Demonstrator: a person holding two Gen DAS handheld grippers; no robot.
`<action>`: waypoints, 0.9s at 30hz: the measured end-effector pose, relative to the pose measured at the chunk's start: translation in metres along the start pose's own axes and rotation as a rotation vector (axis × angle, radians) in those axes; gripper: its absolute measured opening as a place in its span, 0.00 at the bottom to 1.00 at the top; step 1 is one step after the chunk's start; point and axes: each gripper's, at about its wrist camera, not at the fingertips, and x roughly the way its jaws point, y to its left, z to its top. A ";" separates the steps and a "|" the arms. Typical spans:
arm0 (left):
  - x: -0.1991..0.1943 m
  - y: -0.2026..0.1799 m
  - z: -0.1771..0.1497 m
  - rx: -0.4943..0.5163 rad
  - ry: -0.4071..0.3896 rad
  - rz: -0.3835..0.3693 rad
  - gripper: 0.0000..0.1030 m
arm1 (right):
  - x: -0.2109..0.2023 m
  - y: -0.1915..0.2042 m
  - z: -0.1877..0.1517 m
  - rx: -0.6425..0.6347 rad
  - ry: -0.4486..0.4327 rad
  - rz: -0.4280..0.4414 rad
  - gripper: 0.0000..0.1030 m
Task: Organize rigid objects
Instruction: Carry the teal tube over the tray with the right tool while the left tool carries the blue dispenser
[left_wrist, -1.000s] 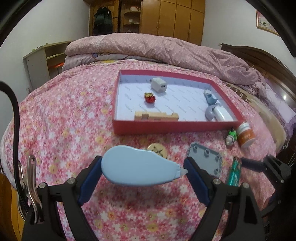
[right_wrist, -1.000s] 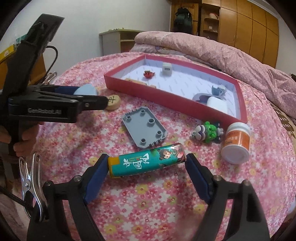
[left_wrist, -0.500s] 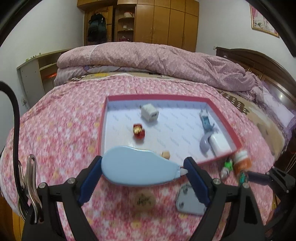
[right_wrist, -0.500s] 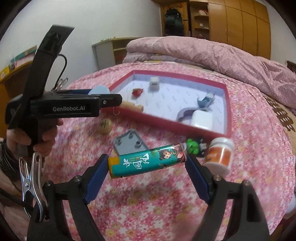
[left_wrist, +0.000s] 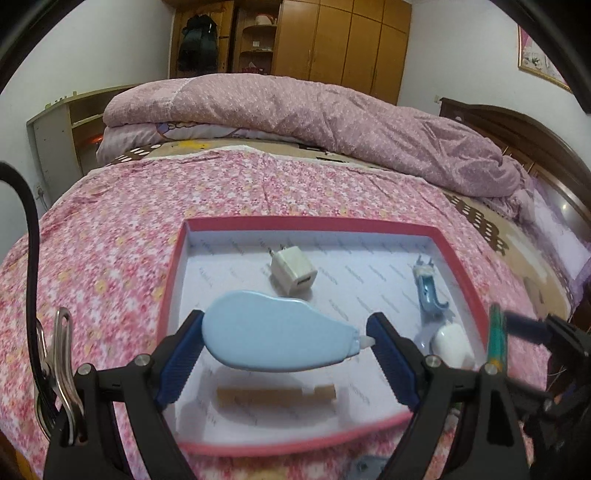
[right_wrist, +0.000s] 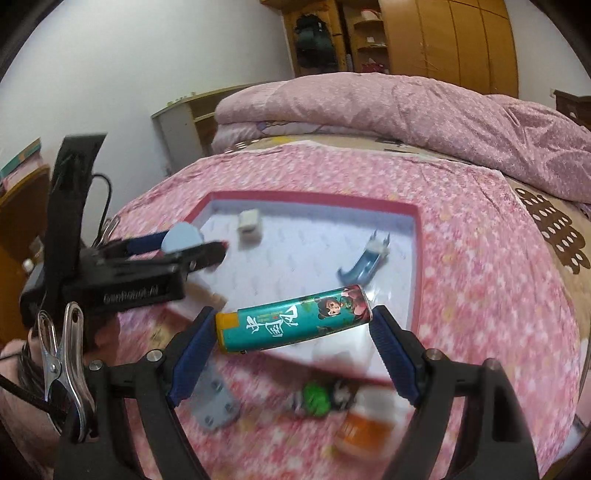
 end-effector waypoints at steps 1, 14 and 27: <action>0.004 0.000 0.001 0.000 0.005 0.002 0.88 | 0.005 -0.004 0.005 0.006 0.003 -0.002 0.82; 0.043 0.006 0.009 -0.057 0.040 0.027 0.88 | 0.062 -0.030 0.048 0.041 0.029 -0.051 0.82; 0.047 0.004 0.005 -0.046 0.047 0.057 0.88 | 0.083 -0.037 0.054 0.085 0.045 -0.066 0.82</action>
